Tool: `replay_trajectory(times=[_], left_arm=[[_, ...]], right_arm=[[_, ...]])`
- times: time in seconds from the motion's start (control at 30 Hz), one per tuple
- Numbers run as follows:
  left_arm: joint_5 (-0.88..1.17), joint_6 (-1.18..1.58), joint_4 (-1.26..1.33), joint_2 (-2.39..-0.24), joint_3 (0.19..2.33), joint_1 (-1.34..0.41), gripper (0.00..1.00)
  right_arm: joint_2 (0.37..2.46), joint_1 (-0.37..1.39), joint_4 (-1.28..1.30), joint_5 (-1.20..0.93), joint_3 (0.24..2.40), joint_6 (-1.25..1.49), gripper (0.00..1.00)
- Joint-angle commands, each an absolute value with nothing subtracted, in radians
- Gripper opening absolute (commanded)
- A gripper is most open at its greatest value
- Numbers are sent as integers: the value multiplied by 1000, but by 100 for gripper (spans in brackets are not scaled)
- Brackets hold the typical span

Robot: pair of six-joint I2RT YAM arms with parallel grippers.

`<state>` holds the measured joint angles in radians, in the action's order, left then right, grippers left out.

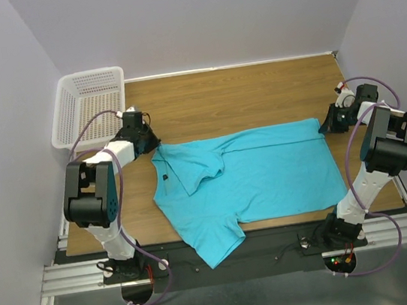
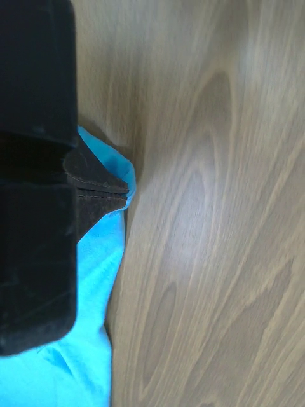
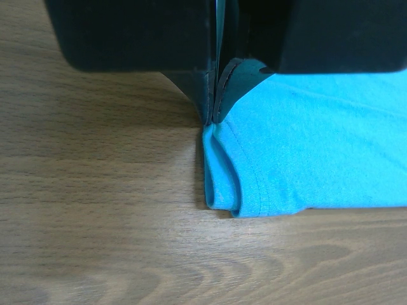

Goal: Fold and stack the t-shirts
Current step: Fold the tshirt

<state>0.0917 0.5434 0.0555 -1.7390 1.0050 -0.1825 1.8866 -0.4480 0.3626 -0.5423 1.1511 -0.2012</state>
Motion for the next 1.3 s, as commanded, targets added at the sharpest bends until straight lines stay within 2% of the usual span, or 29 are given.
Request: replay_trajectory(times=[0.0,0.33,0.37,0.4,0.43,0.53,0.6,0.73,0.87,1.0,1.17,1.27], left_arm=[[11,554,58,-1661,989,-156,0],[8,542,55,-1701,1034,-149,0],[11,540,54,-1701,1034,-149,3],[14,535,54,-1698,1037,-149,16],[17,534,54,-1692,1038,-149,25],[35,519,52,-1649,1043,-150,45],[57,503,46,-1597,1043,-152,48],[106,471,19,-1479,1029,-166,49],[260,428,2,-1430,996,-207,50],[363,339,-69,-1463,995,-356,50],[278,282,-136,-1545,1015,-573,49],[192,287,-159,-1578,1031,-632,49]], right_arm=[[1925,-430,423,-512,1155,-202,1],[1925,-430,422,-512,1157,-204,1],[1927,-430,423,-512,1157,-203,0],[1927,-430,423,-512,1157,-202,1],[1925,-430,423,-512,1155,-204,0],[1928,-430,423,-514,1155,-204,1],[1927,-430,422,-514,1155,-204,0],[1930,-430,423,-515,1155,-203,1],[1930,-430,423,-514,1155,-206,1],[1931,-430,422,-517,1157,-206,1],[1927,-430,423,-517,1154,-206,1],[1928,-430,423,-515,1155,-206,1]])
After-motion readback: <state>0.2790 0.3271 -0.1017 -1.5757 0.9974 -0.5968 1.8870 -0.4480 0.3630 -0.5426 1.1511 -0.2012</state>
